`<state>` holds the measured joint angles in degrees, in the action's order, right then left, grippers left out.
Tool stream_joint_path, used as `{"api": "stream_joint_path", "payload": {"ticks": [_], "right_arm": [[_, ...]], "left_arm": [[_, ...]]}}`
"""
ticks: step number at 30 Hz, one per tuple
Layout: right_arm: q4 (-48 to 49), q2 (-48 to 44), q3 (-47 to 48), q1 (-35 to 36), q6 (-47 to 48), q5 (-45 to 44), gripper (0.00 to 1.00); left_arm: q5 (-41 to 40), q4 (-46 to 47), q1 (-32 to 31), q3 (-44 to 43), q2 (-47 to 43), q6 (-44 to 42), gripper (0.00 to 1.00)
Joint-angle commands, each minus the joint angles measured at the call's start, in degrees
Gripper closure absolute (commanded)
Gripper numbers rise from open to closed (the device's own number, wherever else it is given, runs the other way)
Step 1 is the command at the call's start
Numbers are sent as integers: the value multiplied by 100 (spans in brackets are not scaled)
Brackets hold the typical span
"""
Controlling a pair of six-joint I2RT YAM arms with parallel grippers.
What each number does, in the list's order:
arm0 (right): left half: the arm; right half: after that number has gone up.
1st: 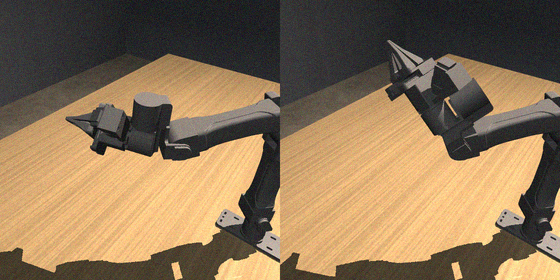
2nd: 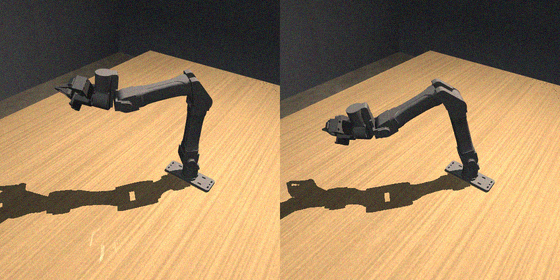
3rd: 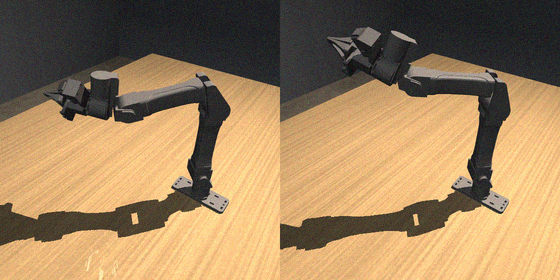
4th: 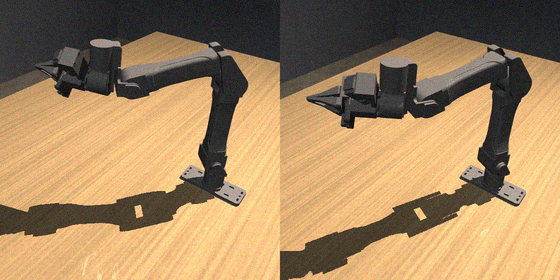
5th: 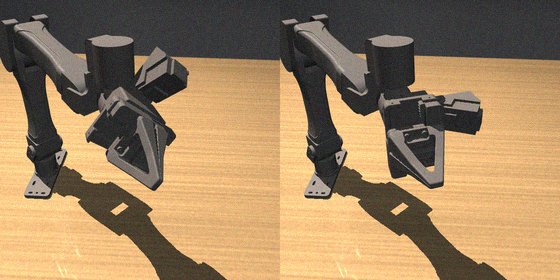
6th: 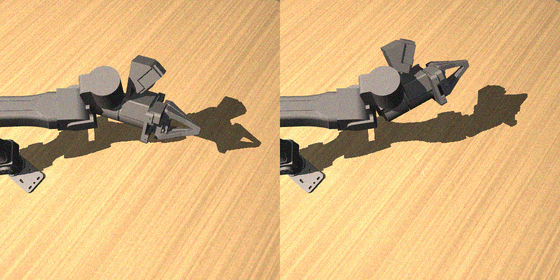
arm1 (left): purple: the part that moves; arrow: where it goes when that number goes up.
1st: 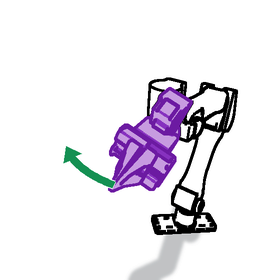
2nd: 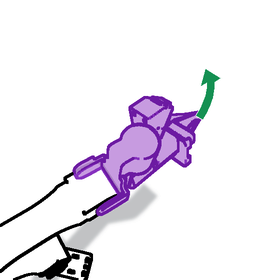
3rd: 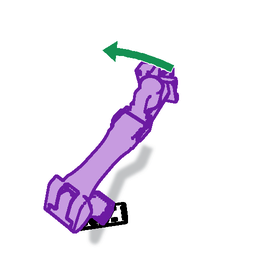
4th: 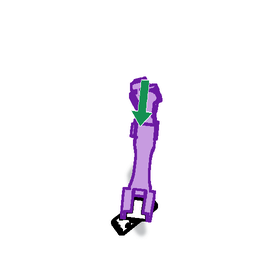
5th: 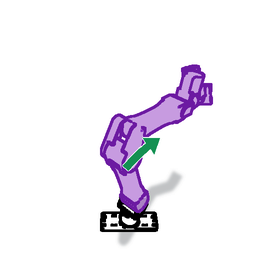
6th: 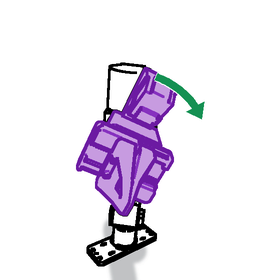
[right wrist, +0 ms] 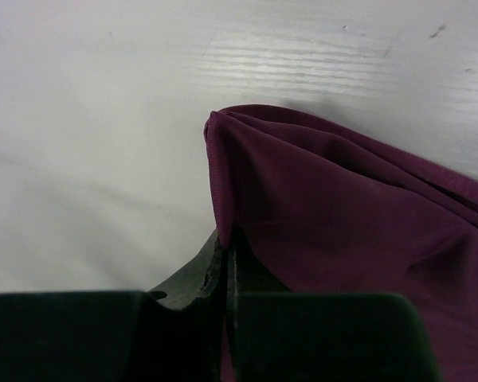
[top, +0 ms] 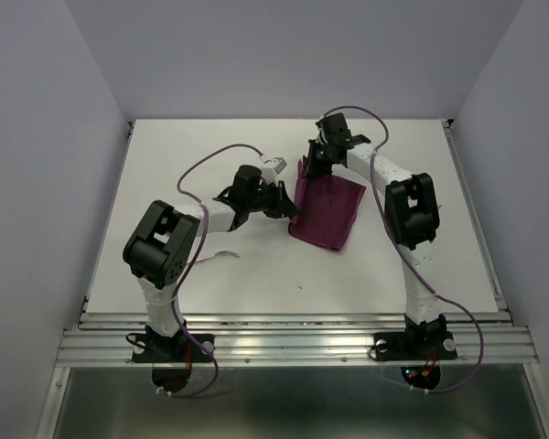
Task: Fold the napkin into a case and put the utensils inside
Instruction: Turn over the upper triangle folded napkin at the center of the board.
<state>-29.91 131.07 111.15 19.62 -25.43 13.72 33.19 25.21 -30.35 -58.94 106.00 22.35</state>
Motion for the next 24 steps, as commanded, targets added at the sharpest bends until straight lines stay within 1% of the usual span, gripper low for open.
{"api": "stream_joint_path", "payload": {"ticks": [1,6,8,10,13,20,21,23,24], "right_arm": [[917,59,398,-20,196,-660,99],[707,86,442,148,152,-888,99],[557,95,521,227,170,-1124,99],[268,86,618,489,240,-1448,99],[153,68,653,639,258,-1792,99],[29,182,741,965,293,-1969,99],[29,235,758,1043,302,-1960,99],[38,296,820,1184,302,-1969,99],[38,332,899,1185,311,-1969,99]], "left_arm": [[724,-228,-138,497,-413,287,100],[627,36,-138,979,-545,498,100],[636,132,-147,1103,-606,534,100],[619,229,-147,1270,-703,595,100],[592,361,-147,1481,-835,683,100],[495,493,-147,1807,-1011,797,100],[495,493,-147,1824,-1019,797,98],[487,511,-156,1912,-1072,806,84],[469,520,-156,1930,-1098,832,80]]}}
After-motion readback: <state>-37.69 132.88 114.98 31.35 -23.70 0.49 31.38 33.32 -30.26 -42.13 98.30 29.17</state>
